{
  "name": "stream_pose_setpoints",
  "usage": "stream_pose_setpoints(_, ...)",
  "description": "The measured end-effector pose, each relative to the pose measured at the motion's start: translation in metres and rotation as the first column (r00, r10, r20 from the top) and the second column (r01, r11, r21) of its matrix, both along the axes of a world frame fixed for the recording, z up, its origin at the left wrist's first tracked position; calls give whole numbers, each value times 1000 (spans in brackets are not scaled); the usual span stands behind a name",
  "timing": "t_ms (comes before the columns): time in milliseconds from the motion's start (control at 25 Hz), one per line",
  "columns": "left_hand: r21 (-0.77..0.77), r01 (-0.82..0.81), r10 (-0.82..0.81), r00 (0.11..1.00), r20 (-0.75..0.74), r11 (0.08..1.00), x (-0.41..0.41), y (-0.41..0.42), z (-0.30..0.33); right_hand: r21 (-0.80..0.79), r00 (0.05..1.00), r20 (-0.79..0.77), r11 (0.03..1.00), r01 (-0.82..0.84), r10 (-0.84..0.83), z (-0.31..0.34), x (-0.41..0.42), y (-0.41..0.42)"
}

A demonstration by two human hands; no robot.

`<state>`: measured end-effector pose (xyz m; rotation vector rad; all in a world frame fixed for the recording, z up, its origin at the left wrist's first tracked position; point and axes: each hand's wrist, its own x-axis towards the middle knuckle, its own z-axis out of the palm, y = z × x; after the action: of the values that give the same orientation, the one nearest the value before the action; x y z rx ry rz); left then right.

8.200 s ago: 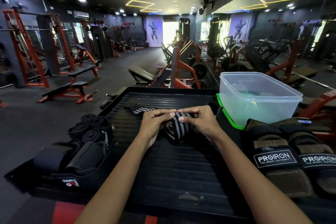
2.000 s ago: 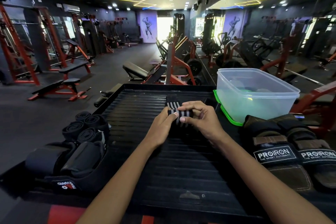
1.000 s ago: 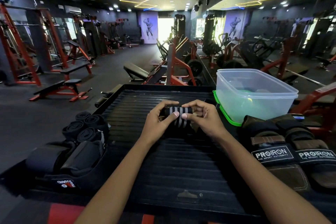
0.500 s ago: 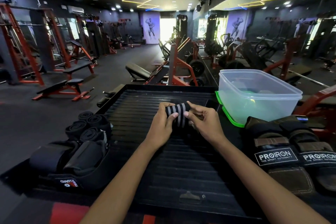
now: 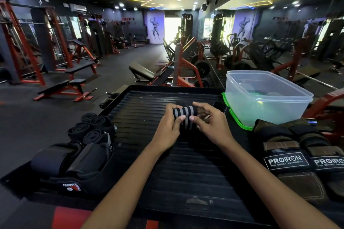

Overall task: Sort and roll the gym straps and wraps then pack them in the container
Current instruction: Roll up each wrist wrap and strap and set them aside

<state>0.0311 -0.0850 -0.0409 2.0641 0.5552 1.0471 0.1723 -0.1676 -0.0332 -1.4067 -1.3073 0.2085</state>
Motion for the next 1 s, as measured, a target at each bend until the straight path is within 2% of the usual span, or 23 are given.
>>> stream_pose_setpoints(200, 21, -1, 1, 999, -42, 1000, -1, -3, 1, -9, 981, -59, 982, -187, 186, 3, 7, -5)
stream_pose_setpoints(360, 69, -10, 14, 998, -54, 998, -3, -2, 1, -16, 971, -118, 978, -209, 206, 2, 10, -2)
stream_pose_setpoints(480, 121, -18, 25, 998, -55, 992, -3, -1, 1, -37, 973, -105, 977, -210, 205, 1, 13, -2)
stream_pose_setpoints(680, 221, 33, -36, 999, 10, 975, 0, -3, -1, -54, 976, -121, 980, -190, 183, -3, 20, -1)
stream_pose_setpoints(1000, 166, -30, 21, 998, 55, 986, -1, -5, 0, -47, 938, -209, 955, -291, 276, 5, 12, -5)
